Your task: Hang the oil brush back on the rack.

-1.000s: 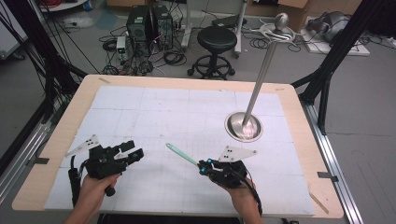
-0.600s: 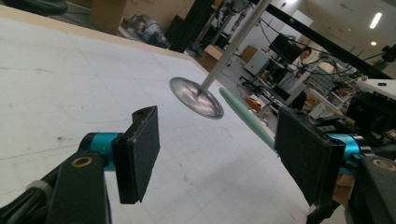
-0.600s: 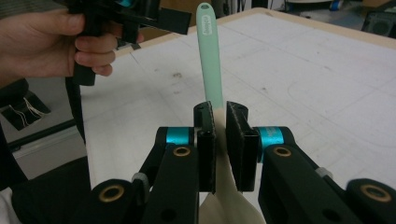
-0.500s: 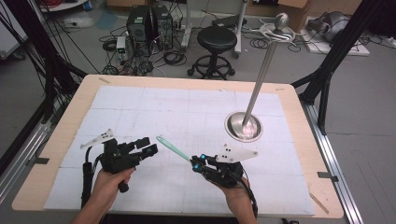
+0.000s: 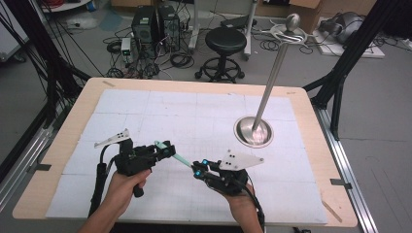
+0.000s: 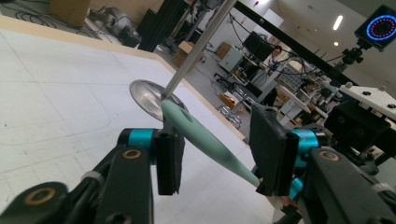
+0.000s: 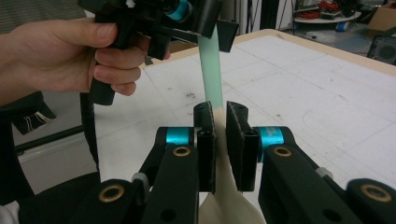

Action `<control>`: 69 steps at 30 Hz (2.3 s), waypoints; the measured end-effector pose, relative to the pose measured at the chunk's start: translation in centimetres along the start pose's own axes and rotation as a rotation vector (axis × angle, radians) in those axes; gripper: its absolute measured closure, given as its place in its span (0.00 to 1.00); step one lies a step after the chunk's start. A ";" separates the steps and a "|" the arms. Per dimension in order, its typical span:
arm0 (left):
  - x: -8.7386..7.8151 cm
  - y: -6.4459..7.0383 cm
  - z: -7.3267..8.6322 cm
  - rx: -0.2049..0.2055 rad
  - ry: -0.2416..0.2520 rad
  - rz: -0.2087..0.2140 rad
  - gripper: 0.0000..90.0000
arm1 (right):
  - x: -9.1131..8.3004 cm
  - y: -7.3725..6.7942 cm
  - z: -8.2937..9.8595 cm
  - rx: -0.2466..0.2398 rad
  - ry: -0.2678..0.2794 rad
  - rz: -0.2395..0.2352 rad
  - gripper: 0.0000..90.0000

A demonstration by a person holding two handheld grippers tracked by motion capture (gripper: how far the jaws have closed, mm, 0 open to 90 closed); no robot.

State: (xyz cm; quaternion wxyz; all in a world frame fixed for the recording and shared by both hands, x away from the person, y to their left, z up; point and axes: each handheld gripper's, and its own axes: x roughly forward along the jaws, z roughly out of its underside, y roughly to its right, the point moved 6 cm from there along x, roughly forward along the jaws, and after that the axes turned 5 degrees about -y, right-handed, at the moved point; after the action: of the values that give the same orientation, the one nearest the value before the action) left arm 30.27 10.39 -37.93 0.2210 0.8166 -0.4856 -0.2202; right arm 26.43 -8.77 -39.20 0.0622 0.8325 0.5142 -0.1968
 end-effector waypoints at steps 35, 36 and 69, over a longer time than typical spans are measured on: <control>-1.4 5.1 -2.4 0.303 -0.078 0.248 0.92 | 0.2 -0.8 -0.3 0.042 -0.003 -0.246 0.58; -1.4 5.3 -2.5 0.316 -0.091 0.257 0.92 | 0.2 -0.9 -0.4 0.038 -0.002 -0.264 0.58; -1.9 6.4 -2.2 0.394 -0.133 0.339 0.54 | 0.4 -2.6 -2.1 -0.007 0.047 -0.390 0.95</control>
State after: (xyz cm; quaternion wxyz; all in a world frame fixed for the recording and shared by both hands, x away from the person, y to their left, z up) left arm 26.27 9.68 -32.19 0.0590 0.7345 -0.6625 -0.1346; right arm 24.82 -6.55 -37.16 0.0137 0.7211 0.6679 -0.1837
